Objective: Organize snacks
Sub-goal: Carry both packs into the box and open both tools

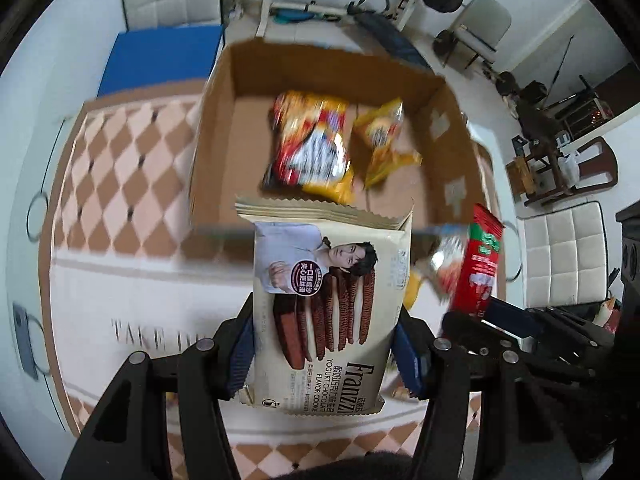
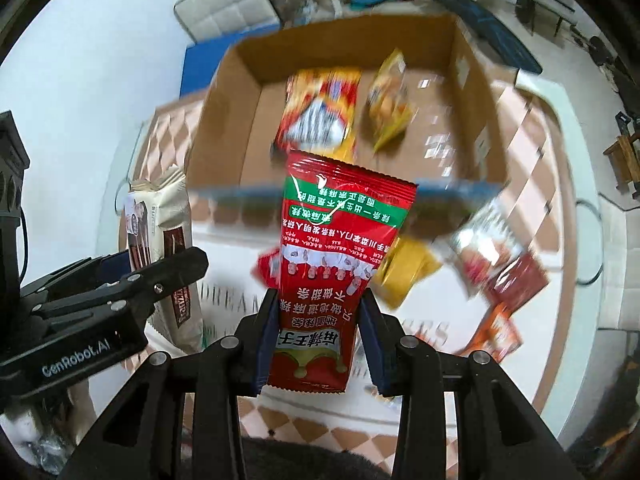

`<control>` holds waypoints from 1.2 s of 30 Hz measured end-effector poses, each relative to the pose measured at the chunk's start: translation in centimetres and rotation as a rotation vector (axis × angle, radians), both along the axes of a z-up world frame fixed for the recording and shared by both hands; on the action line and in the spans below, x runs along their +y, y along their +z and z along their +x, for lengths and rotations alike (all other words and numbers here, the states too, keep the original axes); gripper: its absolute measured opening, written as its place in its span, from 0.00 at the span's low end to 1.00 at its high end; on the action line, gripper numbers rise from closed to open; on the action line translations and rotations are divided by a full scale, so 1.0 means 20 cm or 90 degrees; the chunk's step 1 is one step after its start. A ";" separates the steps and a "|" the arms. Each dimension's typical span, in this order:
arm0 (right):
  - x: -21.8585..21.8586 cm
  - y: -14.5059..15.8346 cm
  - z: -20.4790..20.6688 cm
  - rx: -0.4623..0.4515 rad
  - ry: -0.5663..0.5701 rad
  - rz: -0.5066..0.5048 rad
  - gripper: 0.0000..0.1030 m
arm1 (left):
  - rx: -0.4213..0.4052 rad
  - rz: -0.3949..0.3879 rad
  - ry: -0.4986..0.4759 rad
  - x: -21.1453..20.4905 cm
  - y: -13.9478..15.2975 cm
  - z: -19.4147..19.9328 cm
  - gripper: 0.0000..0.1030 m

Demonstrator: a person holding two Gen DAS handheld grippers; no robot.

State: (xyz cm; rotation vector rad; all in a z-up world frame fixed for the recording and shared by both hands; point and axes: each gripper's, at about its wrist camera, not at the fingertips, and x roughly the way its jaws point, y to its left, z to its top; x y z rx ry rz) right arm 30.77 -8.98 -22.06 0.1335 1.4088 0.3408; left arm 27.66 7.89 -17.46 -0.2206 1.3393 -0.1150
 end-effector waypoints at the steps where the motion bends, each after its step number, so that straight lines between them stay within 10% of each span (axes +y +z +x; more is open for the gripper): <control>1: -0.01 0.02 0.05 -0.006 -0.008 0.001 0.40 | -0.004 0.004 -0.004 -0.01 0.02 0.05 0.55; 19: -0.16 -0.22 1.09 0.019 -0.031 -0.127 0.40 | 0.131 0.073 0.005 0.14 -0.34 0.98 0.56; 33: -0.13 -0.55 1.38 0.087 -0.001 -0.185 0.46 | 0.186 0.089 -0.010 0.15 -0.56 1.23 0.58; 36: -0.13 -0.57 1.39 0.100 0.000 -0.179 0.66 | 0.185 0.082 0.000 0.16 -0.57 1.24 0.86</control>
